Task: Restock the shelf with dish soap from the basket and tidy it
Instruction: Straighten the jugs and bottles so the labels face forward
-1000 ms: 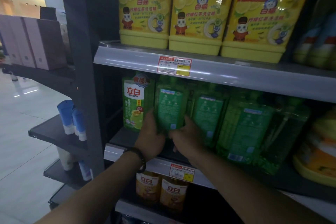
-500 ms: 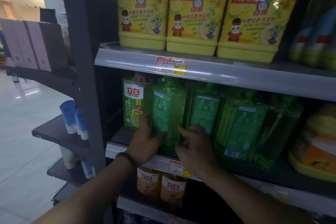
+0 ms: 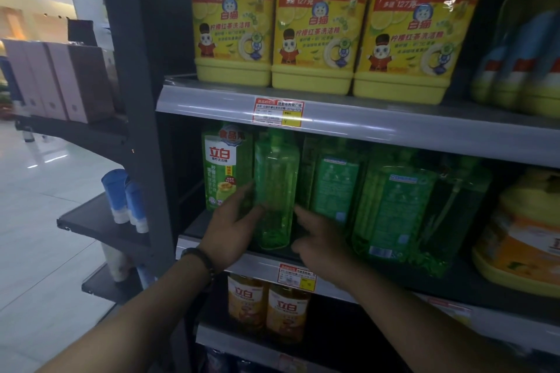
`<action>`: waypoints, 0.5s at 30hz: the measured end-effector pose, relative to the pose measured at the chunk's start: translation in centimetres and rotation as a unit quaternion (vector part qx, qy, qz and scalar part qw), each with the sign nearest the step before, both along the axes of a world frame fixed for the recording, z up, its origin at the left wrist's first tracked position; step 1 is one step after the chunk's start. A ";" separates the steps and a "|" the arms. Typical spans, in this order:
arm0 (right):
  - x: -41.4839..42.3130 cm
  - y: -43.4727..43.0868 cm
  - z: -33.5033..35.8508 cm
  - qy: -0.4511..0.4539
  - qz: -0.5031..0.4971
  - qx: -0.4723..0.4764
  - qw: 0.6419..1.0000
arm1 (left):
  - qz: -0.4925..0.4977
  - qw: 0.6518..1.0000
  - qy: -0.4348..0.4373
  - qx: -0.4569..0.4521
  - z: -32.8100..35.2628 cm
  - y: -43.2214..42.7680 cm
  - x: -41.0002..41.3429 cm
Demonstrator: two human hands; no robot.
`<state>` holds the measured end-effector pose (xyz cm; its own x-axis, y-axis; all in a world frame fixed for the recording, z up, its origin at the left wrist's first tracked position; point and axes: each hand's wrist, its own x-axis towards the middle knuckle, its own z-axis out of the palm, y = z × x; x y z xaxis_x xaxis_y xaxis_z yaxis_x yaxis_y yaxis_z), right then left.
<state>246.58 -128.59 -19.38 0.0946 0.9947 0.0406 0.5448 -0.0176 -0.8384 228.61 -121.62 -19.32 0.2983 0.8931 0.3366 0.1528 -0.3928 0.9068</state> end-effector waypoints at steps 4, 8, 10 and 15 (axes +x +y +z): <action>-0.5 -1.7 0.3 -0.149 0.075 0.041 0.985 | -0.073 0.995 -0.052 -0.038 0.4 0.6 -0.5; -0.7 -2.5 -0.4 -0.228 0.103 0.061 0.966 | -0.085 0.994 -0.062 -0.033 1.0 1.1 -0.3; -0.2 -2.7 -0.4 -0.247 0.084 0.086 0.962 | -0.083 0.995 -0.052 -0.026 1.2 1.5 -0.6; 0.9 -3.2 0.0 -0.324 0.056 0.050 0.943 | -0.064 0.998 0.005 -0.024 1.4 3.0 -1.5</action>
<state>247.44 -131.82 -19.43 -0.0868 0.9852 0.1477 0.9369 0.1311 -0.3240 227.10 -118.66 -17.91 0.4149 0.8623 0.2904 0.1133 -0.3657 0.9238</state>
